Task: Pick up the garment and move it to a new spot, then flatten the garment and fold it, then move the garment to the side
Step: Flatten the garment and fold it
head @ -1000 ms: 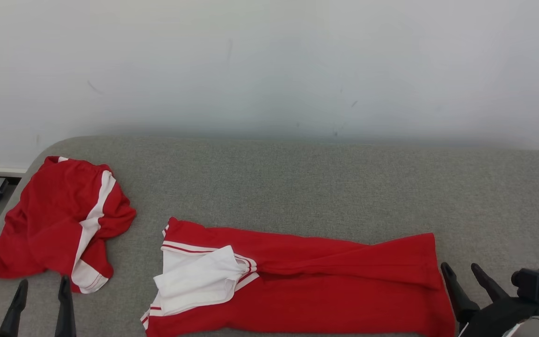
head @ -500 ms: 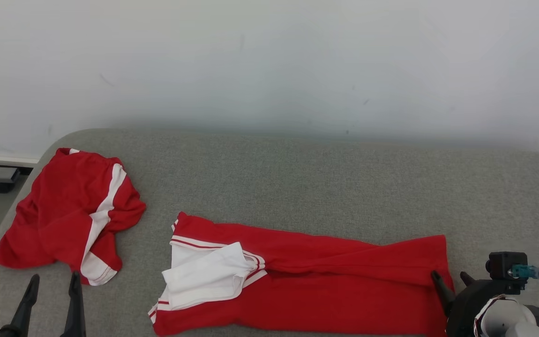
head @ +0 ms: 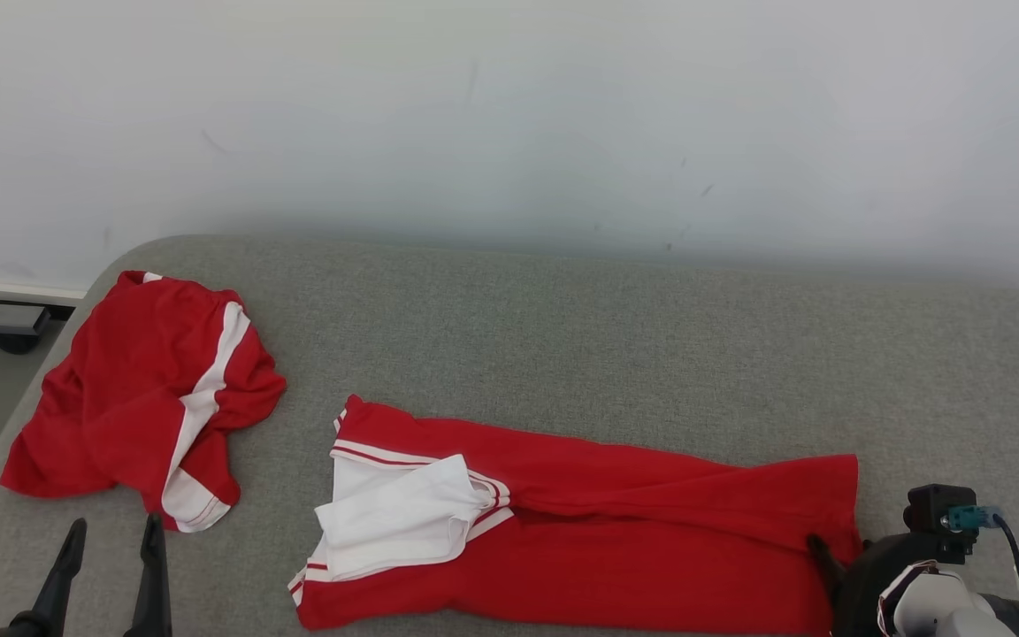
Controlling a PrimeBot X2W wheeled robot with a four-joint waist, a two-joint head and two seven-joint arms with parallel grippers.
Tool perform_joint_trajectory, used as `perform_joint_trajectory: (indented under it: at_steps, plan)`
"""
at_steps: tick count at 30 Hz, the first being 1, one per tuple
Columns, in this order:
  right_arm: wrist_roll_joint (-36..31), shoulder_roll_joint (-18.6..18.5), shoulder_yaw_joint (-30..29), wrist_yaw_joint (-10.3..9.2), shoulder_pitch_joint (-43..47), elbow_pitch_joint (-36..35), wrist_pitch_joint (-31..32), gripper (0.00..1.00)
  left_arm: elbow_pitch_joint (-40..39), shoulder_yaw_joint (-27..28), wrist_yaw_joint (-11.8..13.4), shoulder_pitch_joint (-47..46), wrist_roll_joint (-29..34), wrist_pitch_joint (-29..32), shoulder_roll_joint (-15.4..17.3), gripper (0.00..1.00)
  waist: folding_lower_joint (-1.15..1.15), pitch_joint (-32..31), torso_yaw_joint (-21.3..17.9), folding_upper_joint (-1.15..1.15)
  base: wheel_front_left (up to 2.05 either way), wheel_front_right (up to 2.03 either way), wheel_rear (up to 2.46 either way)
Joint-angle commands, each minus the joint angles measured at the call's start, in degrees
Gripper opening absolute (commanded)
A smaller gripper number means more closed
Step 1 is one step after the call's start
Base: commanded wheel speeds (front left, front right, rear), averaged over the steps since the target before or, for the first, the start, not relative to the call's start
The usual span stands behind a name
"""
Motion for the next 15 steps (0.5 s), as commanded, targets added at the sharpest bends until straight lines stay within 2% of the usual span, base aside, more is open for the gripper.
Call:
perform_joint_trajectory:
  at_steps: [1, 2, 3, 4, 5, 6, 11, 15]
  plan:
    - [0.66, 0.4, 0.54, -0.03, -0.84, 1.29, -0.32, 1.0, 0.25, -0.11, -0.46, -0.96, 0.05, -0.31, 0.2, 1.0, 0.0, -0.06, 0.01, 0.0, 0.0, 0.0, 0.0]
    - [0.95, 0.46, 0.8, -0.02, -1.14, 1.95, -0.52, 0.95, 0.35, -0.21, -0.35, -1.06, 0.14, -0.32, 0.28, 1.0, 0.0, -0.09, 0.02, 0.0, 0.0, 0.0, 0.0]
    - [1.29, 0.48, 1.08, -0.02, -1.43, 2.54, -0.72, 0.69, 0.47, -0.25, -0.44, -1.21, 0.22, -0.32, 0.38, 1.0, 0.0, -0.12, 0.02, 0.0, 0.0, 0.0, 0.0]
    - [1.29, 0.48, 1.08, -0.02, -1.43, 2.54, -0.72, 0.69, 0.47, -0.25, -0.44, -1.21, 0.22, -0.32, 0.38, 1.0, 0.0, -0.12, 0.02, 0.0, 0.0, 0.0, 0.0]
    - [1.81, 0.54, 1.42, -0.03, -1.7, 2.89, -0.91, 0.29, 0.63, -0.25, -0.49, -1.4, 0.28, -0.32, 0.5, 1.0, 0.0, -0.13, 0.02, 0.0, 0.0, 0.0, 0.0]
    - [2.21, 0.52, 1.76, -0.03, -1.93, 3.23, -1.28, 0.0, 0.77, -0.18, -0.54, -1.59, 0.27, -0.32, 0.63, 1.0, 0.0, -0.14, 0.0, 0.0, 0.0, 0.0, 0.0]
    - [7.0, -0.32, 2.71, -0.04, -1.59, 2.99, -3.07, 0.0, 1.48, 0.54, -0.01, -2.06, 0.3, -0.33, 0.69, 1.0, 0.0, -0.42, -0.17, 0.0, 0.0, 0.0, 0.0]
    - [10.82, -4.08, 3.21, -0.06, -0.08, 0.99, -4.19, 0.0, 1.41, 0.96, 0.41, -1.78, 0.55, -0.34, 0.61, 1.0, 0.0, -0.48, -0.57, 0.0, 0.0, 0.0, 0.0]
